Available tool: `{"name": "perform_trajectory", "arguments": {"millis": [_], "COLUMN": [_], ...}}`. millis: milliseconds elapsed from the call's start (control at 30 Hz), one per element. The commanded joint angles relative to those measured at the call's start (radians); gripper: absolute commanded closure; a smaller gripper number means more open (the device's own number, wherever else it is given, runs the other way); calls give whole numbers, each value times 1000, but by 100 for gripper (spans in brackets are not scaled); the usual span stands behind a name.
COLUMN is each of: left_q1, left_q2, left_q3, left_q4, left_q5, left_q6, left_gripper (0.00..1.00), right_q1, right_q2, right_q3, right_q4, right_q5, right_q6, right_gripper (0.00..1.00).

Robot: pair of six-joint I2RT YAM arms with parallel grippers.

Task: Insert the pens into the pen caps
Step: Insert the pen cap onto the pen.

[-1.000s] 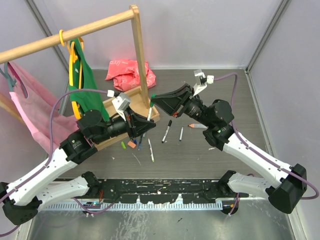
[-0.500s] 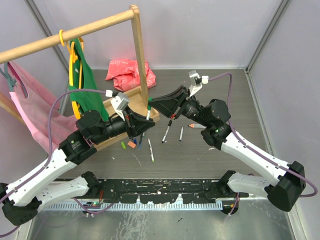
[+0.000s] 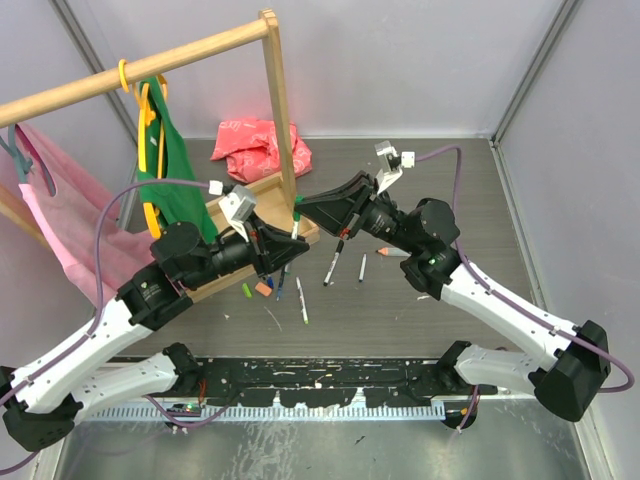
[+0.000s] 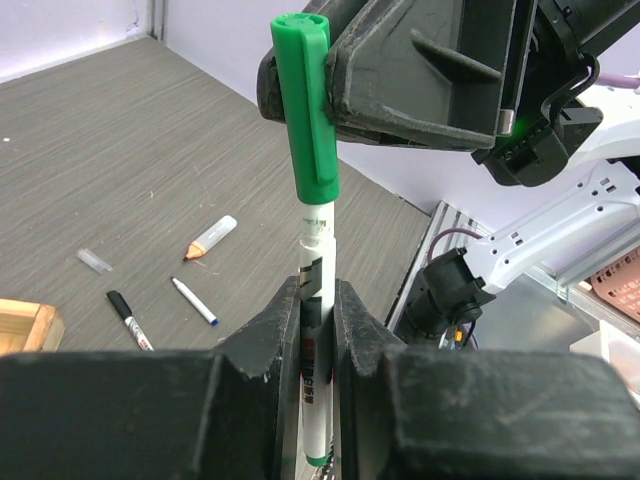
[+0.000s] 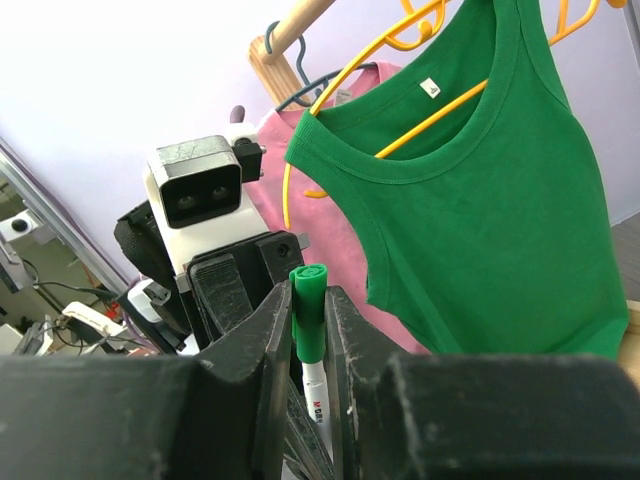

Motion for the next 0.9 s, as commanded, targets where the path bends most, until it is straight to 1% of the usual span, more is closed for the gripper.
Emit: {"name": "perform_trajectory", "arguments": {"millis": [0,167,433,500,667,867], "left_q1": [3,3,3,2,3,3], "left_q2": [-19,-11,-1,-3,0,-13], "left_q3": [0,7,22,23,25,19], "left_q4": [103,138,145,145,138,125], "left_q5": [-55,-74,-95,-100,-98,-101], "left_q6": [2,-10,-7,-6,-4,-5], "left_gripper": [100,100,100,100,100,100], "right_q1": [20,23,26,28,28,28], "right_q2": [11,20,28,28,20,-3], "right_q3": [6,5,-4,-7,-5,11], "right_q4": [54,55,53,52,52,27], "right_q5": [-35,-46,-55,-59,-51,-37], "right_q6": [12,10,-4,-4,-9,-31], "right_gripper": [100,99,93,90,76,66]}}
